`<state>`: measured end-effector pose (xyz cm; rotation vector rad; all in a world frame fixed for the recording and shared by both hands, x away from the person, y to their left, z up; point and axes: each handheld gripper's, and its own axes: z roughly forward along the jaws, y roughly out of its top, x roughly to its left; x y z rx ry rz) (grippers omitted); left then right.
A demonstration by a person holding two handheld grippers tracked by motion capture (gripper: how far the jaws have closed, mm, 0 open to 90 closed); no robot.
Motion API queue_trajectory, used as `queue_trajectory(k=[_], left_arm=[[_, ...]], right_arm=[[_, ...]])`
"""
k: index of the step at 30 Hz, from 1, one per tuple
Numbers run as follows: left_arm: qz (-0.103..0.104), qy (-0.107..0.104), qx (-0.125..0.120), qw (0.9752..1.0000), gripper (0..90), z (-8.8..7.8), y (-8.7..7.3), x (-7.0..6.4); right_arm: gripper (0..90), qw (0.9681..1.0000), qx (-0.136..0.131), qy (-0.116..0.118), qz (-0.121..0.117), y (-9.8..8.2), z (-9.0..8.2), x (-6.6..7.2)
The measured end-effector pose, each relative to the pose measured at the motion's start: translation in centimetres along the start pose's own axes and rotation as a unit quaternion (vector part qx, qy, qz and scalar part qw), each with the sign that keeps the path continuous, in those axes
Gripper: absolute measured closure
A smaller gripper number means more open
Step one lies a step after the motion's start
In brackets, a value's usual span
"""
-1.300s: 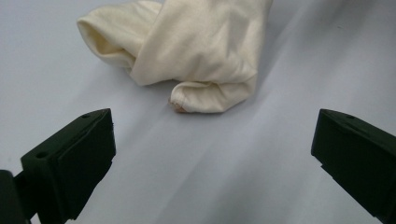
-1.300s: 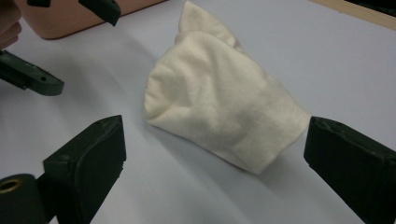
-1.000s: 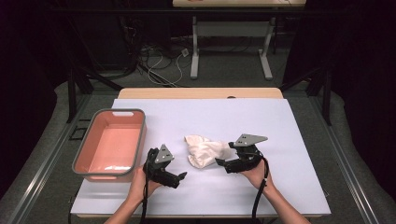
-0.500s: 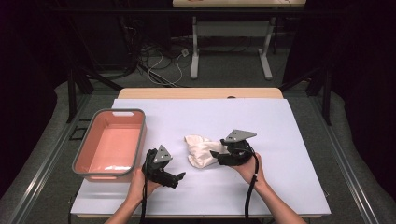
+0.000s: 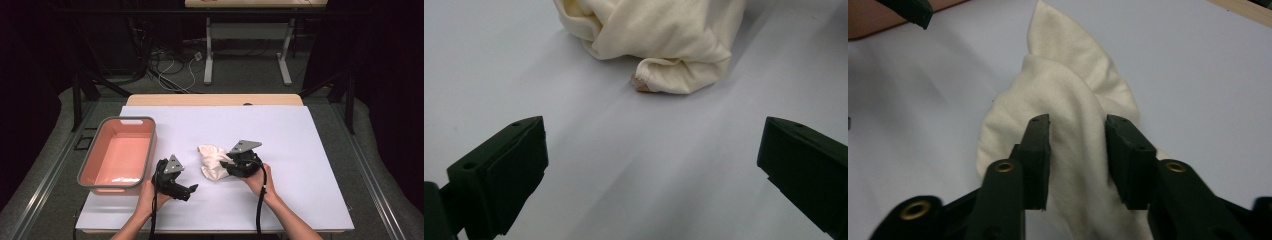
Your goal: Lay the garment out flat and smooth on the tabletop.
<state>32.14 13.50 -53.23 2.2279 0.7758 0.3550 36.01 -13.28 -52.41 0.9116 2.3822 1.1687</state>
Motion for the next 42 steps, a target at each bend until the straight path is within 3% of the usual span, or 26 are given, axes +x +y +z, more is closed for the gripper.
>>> queue_trajectory(k=[3, 10, 23, 34, 42], left_arm=[[-0.001, 0.000, -0.001, 1.0000, 0.0, 0.0, 0.1, 0.0], [-0.002, -0.006, -0.007, 1.0000, 0.0, -0.1, -0.1, 0.3], [0.001, -0.010, -0.003, 0.9999, 0.0, 0.1, -0.2, 0.2], [0.005, -0.008, -0.004, 0.9999, 0.0, 0.2, -0.2, 0.2], [0.007, -0.009, -0.009, 0.9999, 0.0, 0.1, -0.1, 0.2]], right_arm=[[75.1, 1.0000, 0.001, 0.005, -0.007, 0.0, -0.3, 0.3], [81.8, 0.9996, -0.004, 0.022, -0.017, 0.0, -1.3, 1.0], [82.0, 0.9985, 0.012, 0.047, -0.025, -0.8, -2.5, 2.0], [82.6, 0.9980, 0.024, 0.053, -0.023, -1.9, -3.3, 2.4], [82.7, 0.9970, 0.039, 0.058, -0.034, -2.9, -3.9, 3.1]])
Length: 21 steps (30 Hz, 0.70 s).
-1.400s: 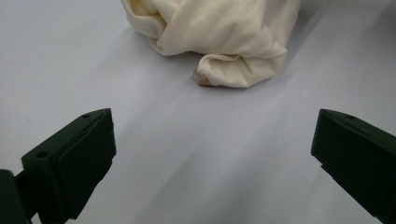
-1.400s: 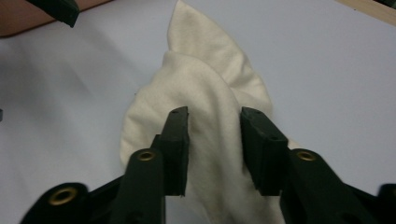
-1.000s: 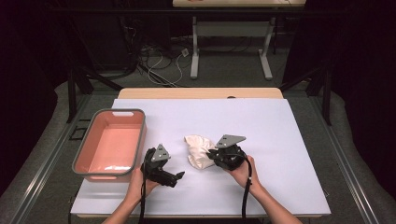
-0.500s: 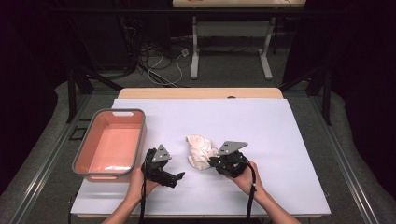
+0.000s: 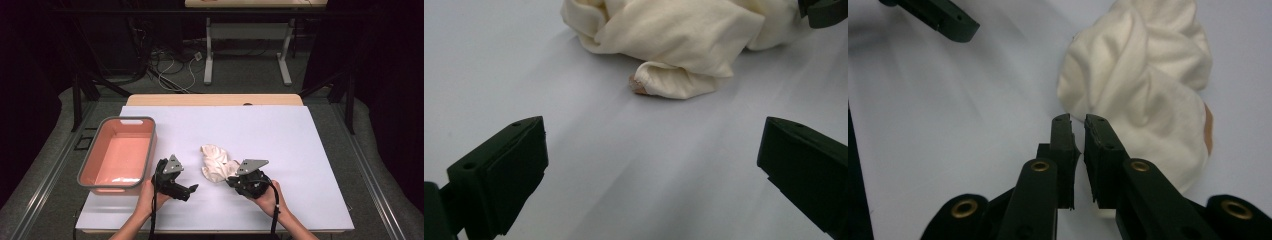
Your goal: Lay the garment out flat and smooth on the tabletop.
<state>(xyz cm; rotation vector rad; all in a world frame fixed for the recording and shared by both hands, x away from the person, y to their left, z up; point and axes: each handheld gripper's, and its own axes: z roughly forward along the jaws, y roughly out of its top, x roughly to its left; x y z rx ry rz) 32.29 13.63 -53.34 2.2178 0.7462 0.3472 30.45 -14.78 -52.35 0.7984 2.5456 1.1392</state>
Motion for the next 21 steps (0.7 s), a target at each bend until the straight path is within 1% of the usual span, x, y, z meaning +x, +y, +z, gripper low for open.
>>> queue_trajectory(k=[1, 2, 4, 5, 6, 7, 8, 9, 10, 12, 13, 14, 15, 16, 17, 18, 20, 21], left_arm=[[0.003, -0.001, 0.000, 1.0000, 0.0, 0.0, 0.0, 0.0], [-0.001, -0.005, -0.002, 1.0000, 0.0, 0.0, 0.0, 0.0], [0.002, -0.004, -0.001, 1.0000, 0.0, 0.0, 0.0, 0.0], [-0.003, -0.007, -0.002, 1.0000, 0.0, 0.1, -0.1, -0.1], [-0.003, -0.007, -0.002, 1.0000, 0.0, 0.1, -0.1, -0.1], [-0.005, -0.006, 0.000, 1.0000, 0.0, 0.1, -0.1, 0.0], [-0.005, -0.004, -0.002, 1.0000, 0.0, 0.2, -0.1, 0.0], [-0.008, -0.003, -0.003, 1.0000, 0.0, 0.2, -0.1, -0.1], [-0.004, -0.001, -0.001, 1.0000, 0.0, 0.2, 0.0, -0.1], [-0.004, 0.000, 0.002, 1.0000, 0.0, 0.2, 0.0, -0.2], [-0.004, 0.000, 0.002, 1.0000, 0.0, 0.2, 0.0, -0.2], [-0.006, 0.001, 0.002, 1.0000, 0.0, 0.3, 0.1, -0.2], [-0.006, 0.000, 0.003, 1.0000, 0.0, 0.3, 0.1, -0.2], [-0.007, 0.001, 0.004, 1.0000, 0.0, 0.5, 0.1, -0.2], [-0.008, 0.001, 0.007, 0.9999, 0.0, 0.5, 0.1, -0.1], [-0.008, 0.001, 0.007, 0.9999, 0.0, 0.5, 0.1, -0.1], [-0.011, 0.000, 0.007, 0.9999, 0.0, 0.6, 0.0, 0.0], [-0.016, 0.002, 0.006, 0.9999, 0.0, 0.5, 0.0, 0.0]], right_arm=[[82.7, 1.0000, 0.002, 0.002, -0.001, -0.1, 0.0, 0.1], [82.7, 1.0000, 0.005, 0.001, -0.002, -0.2, -0.1, 0.1], [82.6, 1.0000, 0.004, 0.003, 0.000, -0.3, -0.1, 0.2], [81.3, 1.0000, 0.005, 0.006, 0.002, -0.5, -0.2, 0.3], [80.1, 0.9999, 0.010, 0.011, 0.001, -0.5, -0.3, 0.2], [79.0, 0.9999, 0.013, 0.008, 0.000, -0.6, -0.4, 0.2], [77.6, 0.9999, 0.009, 0.007, 0.001, -0.6, -0.5, 0.2], [75.8, 0.9999, 0.009, 0.011, -0.002, -0.6, -0.7, 0.1], [74.0, 0.9999, 0.006, 0.012, 0.000, -0.6, -0.9, 0.1], [70.6, 0.9999, -0.007, 0.012, 0.002, -0.6, -1.2, 0.0], [69.2, 0.9999, -0.007, 0.012, 0.003, -0.5, -1.4, 0.0], [67.5, 0.9999, -0.011, 0.010, 0.002, -0.4, -1.6, -0.1], [66.6, 0.9998, -0.018, 0.007, 0.006, -0.3, -1.7, -0.2], [65.3, 0.9998, -0.021, 0.006, 0.005, -0.1, -1.8, -0.3], [64.1, 0.9997, -0.023, -0.001, 0.006, 0.1, -1.8, -0.3], [64.1, 0.9997, -0.023, -0.001, 0.006, 0.1, -1.8, -0.3], [62.8, 0.9994, -0.030, -0.014, 0.005, 0.6, -1.6, -0.6], [61.6, 0.9989, -0.034, -0.032, 0.007, 1.2, -1.2, -0.9]])
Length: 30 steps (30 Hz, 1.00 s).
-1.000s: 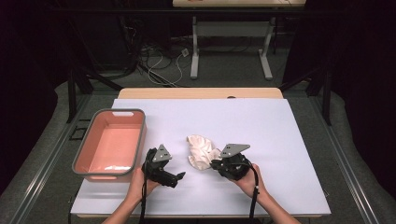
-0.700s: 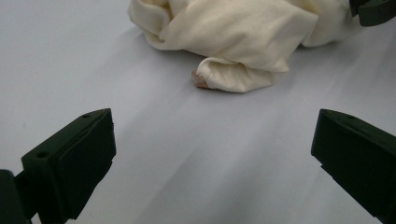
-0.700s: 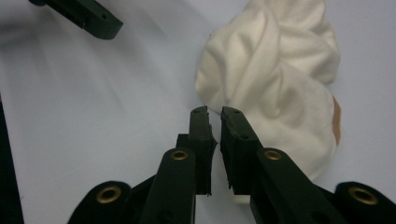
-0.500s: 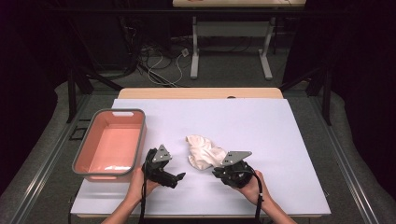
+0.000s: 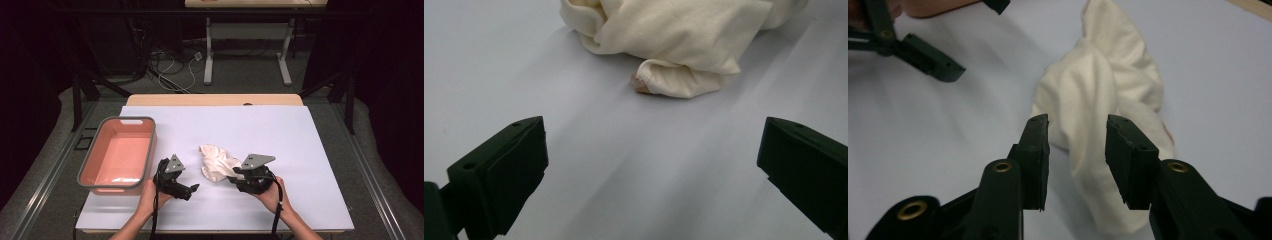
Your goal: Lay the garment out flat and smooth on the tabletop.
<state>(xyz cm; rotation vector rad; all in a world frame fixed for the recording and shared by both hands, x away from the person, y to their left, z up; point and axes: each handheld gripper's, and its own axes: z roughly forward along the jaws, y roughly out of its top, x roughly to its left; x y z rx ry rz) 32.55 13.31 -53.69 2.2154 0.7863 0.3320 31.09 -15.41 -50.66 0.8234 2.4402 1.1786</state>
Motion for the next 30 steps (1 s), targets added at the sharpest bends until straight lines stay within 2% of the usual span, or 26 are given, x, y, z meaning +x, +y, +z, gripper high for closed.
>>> queue_trajectory(k=[2, 5, 7, 9, 10, 14, 15, 16, 18, 21, 23, 30], left_arm=[[0.004, 0.003, 0.000, 1.0000, 0.0, -0.1, 0.0, 0.1], [-0.001, 0.003, -0.003, 1.0000, 0.0, -0.1, 0.1, 0.1], [0.004, 0.006, -0.001, 1.0000, 0.0, -0.1, 0.1, 0.2], [0.000, 0.002, 0.000, 1.0000, 0.0, 0.0, 0.1, 0.1], [0.003, 0.004, 0.003, 1.0000, 0.0, 0.0, 0.0, 0.2], [0.003, 0.003, 0.000, 1.0000, 0.0, -0.1, 0.0, 0.3], [0.003, 0.004, 0.001, 1.0000, 0.0, -0.1, 0.0, 0.3], [0.002, 0.002, 0.002, 1.0000, 0.0, -0.1, 0.0, 0.4], [0.001, 0.002, 0.003, 1.0000, 0.0, 0.0, 0.0, 0.4], [0.004, 0.002, 0.003, 1.0000, 0.0, -0.1, -0.1, 0.3], [0.005, 0.003, 0.000, 1.0000, 0.0, -0.2, -0.1, 0.3], [0.005, 0.004, -0.001, 1.0000, 0.0, -0.3, -0.1, 0.3]], right_arm=[[61.4, 1.0000, -0.002, 0.000, 0.000, 0.3, 0.3, -0.2], [61.7, 0.9999, -0.003, -0.011, 0.006, 1.6, 2.0, -0.6], [62.9, 0.9999, -0.002, -0.013, 0.011, 2.1, 2.8, -0.8], [63.8, 0.9999, -0.002, -0.013, 0.010, 2.3, 3.2, -0.9], [65.7, 0.9998, 0.004, -0.009, 0.018, 2.5, 4.1, -1.1], [82.5, 0.9997, 0.022, -0.002, 0.011, 2.6, 5.2, -1.0], [82.5, 0.9997, 0.022, -0.002, 0.011, 2.6, 5.2, -1.0], [87.2, 0.9996, 0.027, -0.001, 0.006, 2.4, 5.2, -0.9], [88.2, 0.9997, 0.025, -0.001, 0.003, 2.4, 5.1, -0.6], [88.3, 0.9996, 0.028, 0.001, -0.006, 2.4, 4.8, -0.4], [88.3, 0.9994, 0.029, 0.012, -0.013, 2.2, 4.4, 0.2], [88.2, 0.9978, 0.050, 0.031, -0.030, 1.0, 3.1, 1.1]])
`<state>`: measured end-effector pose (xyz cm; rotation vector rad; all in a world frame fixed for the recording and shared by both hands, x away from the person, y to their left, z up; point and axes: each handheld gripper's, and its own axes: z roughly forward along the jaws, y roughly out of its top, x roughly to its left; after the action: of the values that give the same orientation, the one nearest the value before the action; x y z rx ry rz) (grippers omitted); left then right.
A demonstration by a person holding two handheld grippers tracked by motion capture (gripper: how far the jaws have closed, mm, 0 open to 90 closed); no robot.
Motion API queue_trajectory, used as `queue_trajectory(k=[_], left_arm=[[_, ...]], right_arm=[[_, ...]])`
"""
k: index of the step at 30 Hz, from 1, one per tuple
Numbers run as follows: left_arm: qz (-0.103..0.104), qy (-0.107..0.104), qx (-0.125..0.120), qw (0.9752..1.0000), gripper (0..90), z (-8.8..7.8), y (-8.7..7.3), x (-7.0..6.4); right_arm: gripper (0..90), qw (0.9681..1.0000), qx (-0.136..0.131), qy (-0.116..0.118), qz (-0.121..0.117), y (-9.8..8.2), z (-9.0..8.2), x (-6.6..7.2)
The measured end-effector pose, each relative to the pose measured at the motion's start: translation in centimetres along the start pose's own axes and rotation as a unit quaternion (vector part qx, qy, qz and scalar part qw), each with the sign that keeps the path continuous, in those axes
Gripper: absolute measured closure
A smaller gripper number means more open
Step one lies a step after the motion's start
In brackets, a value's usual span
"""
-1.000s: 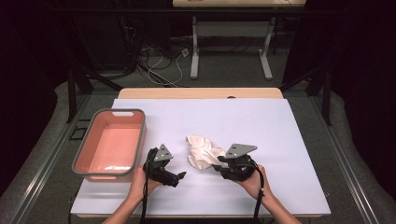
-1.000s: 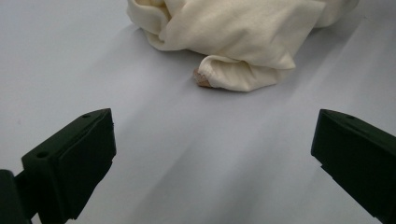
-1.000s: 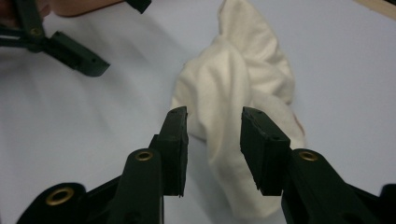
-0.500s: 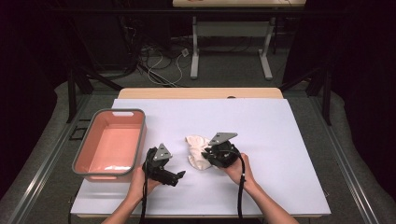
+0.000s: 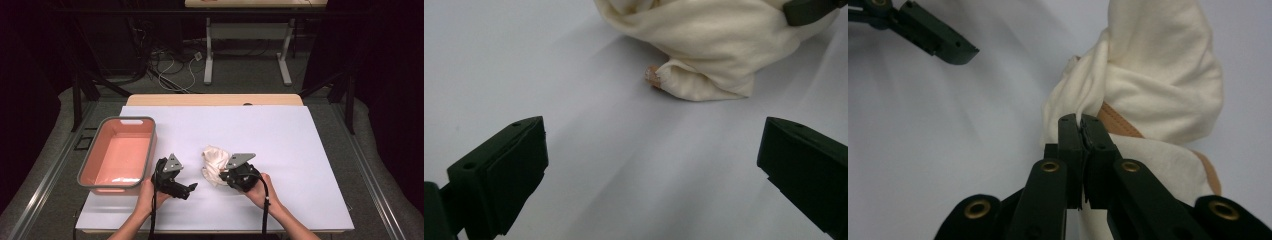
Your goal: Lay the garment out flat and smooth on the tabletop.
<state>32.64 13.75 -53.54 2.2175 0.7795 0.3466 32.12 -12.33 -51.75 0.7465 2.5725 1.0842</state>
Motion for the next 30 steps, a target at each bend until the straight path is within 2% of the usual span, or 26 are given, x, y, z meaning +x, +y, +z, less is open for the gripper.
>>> queue_trajectory(k=[14, 15, 19, 23, 25, 26, 30], left_arm=[[0.000, -0.001, 0.003, 1.0000, 0.0, 0.1, 0.0, 0.0], [0.002, 0.001, 0.003, 1.0000, 0.0, 0.1, 0.0, 0.0], [0.003, -0.001, 0.006, 1.0000, 0.0, 0.2, 0.0, -0.1], [0.004, -0.001, 0.007, 1.0000, 0.0, 0.2, 0.0, -0.1], [0.005, 0.000, 0.006, 1.0000, 0.0, 0.2, 0.0, -0.1], [0.003, 0.000, 0.006, 1.0000, 0.0, 0.2, 0.0, -0.1], [0.001, -0.001, 0.009, 1.0000, 0.0, 0.3, 0.0, -0.1]], right_arm=[[88.1, 0.9991, 0.039, 0.015, -0.008, -2.0, -0.2, 1.1], [88.0, 0.9987, 0.048, 0.017, -0.006, -2.3, -0.2, 1.1], [84.7, 0.9982, 0.058, 0.015, 0.002, -2.9, -0.2, 0.9], [72.9, 0.9987, 0.046, 0.021, 0.014, -2.8, -0.4, 0.5], [69.7, 0.9986, 0.045, 0.020, 0.021, -2.7, -0.6, 0.4], [66.5, 0.9988, 0.034, 0.024, 0.026, -2.6, -1.0, 0.0], [58.7, 0.9990, 0.007, 0.016, 0.041, -2.5, -1.8, -0.8]])
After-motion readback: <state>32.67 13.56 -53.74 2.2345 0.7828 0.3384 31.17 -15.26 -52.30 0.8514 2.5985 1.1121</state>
